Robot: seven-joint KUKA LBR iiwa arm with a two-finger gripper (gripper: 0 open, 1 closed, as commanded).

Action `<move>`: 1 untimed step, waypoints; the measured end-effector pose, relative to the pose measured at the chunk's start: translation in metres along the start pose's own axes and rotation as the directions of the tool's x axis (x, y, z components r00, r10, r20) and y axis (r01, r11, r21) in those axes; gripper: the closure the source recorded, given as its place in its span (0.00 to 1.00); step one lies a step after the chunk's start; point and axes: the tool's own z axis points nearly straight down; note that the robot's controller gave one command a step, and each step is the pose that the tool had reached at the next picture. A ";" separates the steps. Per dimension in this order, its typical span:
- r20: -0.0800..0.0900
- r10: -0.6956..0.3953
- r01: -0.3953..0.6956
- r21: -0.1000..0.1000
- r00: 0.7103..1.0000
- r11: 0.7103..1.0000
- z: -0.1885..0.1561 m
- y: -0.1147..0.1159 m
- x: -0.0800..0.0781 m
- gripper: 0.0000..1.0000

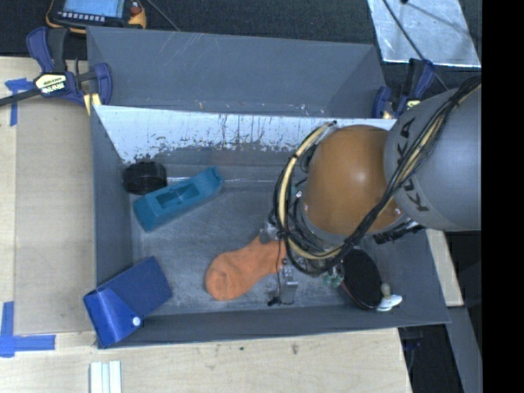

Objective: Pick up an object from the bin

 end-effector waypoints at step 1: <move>0.009 0.002 -0.002 -0.001 1.000 1.000 -0.004 0.000 -0.002 0.00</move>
Offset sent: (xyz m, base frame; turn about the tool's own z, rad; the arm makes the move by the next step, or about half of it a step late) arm 0.0181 -0.0045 -0.0706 -0.0302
